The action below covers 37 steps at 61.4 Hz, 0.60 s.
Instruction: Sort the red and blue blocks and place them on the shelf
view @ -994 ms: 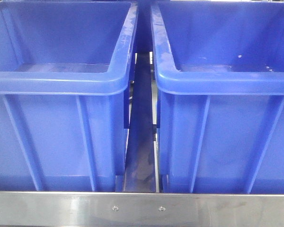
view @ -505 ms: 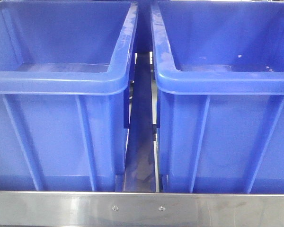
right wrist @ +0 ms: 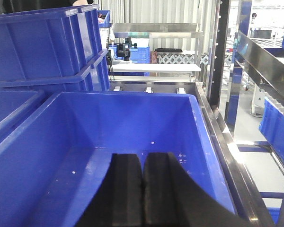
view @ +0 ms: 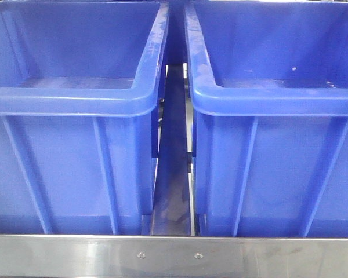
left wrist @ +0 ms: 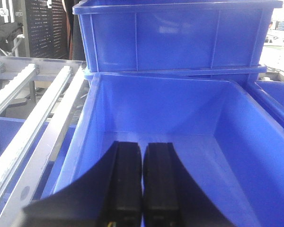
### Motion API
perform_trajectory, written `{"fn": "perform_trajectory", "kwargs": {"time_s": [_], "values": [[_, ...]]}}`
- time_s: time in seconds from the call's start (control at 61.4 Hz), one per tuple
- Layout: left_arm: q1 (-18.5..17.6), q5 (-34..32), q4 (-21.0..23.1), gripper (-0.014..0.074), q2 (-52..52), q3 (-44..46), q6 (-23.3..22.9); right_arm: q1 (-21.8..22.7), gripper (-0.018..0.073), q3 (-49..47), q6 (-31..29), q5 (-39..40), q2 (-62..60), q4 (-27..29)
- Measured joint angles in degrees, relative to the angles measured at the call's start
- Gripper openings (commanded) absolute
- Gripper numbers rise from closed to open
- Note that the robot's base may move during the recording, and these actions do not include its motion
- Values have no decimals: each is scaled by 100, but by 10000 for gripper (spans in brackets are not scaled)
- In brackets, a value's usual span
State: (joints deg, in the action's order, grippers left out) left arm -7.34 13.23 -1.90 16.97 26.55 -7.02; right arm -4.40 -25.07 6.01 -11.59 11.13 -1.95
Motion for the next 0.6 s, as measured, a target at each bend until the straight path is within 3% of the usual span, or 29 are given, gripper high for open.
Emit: {"fn": "perform_trajectory", "kwargs": {"time_s": [0.31,0.603], "values": [[0,0,0,125,0,0,-7,0,55,230,0,20,-42,-13],[0,0,0,125,0,0,-7,9,55,1331,0,240,-1102,-121]]}}
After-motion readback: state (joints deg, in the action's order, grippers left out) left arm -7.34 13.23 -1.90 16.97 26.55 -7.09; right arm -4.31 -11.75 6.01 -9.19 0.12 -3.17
